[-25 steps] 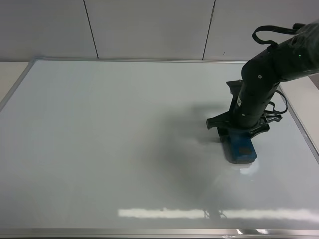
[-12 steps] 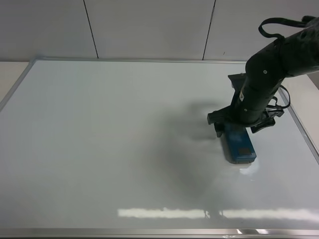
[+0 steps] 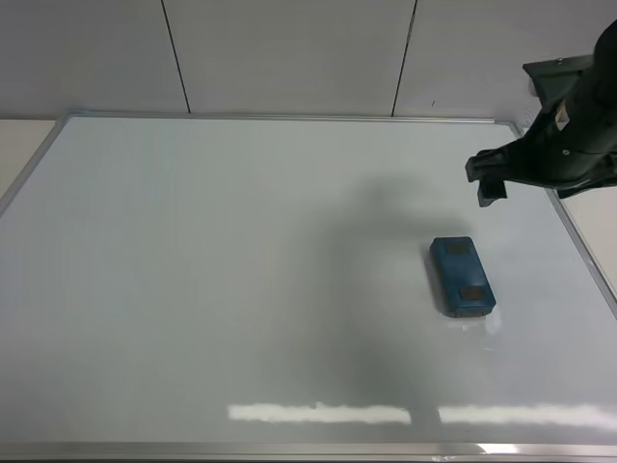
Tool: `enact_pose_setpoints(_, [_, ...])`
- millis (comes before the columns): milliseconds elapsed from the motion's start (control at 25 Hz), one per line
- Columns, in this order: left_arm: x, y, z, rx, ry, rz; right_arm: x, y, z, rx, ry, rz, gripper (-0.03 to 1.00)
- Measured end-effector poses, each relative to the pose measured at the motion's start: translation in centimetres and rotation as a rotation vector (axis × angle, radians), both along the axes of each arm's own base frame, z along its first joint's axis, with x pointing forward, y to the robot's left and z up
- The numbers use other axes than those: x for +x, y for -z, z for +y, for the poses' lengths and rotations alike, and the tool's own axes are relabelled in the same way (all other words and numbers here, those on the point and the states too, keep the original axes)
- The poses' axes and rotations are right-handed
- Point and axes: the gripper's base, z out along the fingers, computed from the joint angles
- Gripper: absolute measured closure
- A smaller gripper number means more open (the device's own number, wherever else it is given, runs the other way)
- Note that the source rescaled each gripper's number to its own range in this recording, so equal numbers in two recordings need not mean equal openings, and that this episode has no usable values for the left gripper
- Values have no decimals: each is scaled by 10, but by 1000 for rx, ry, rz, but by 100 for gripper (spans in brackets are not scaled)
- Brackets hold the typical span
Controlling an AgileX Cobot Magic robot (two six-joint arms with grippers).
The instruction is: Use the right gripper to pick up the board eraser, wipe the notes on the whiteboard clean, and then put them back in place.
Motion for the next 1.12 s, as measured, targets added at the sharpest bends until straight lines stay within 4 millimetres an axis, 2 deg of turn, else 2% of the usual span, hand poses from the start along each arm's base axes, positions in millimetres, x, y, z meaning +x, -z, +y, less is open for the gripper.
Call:
enact_pose_setpoints(80, [0,0,0,0,0,0,-6,-13,-8,-18,-13,-23,24])
enact_pose_setpoints(160, [0,0,0,0,0,0,-11,-25,-17,-32,-13,-38,7])
enact_pose_setpoints(280, [0,0,0,0,0,0,-23,-43,-31,-51,-3,-70,-1])
enact_pose_setpoints(480, [0,0,0,0,0,0,-51,-82,-50,-42,44,-196,-3])
enact_pose_setpoints(680, [0,0,0,0,0,0,-93,-120,-74,-26,147,-346,-3])
enact_pose_setpoints(880, [0,0,0,0,0,0,-140,-142,-97,-44,286,-434,-3])
enact_pose_setpoints(1120, [0,0,0,0,0,0,-198,-159,-95,4,286,-573,-3])
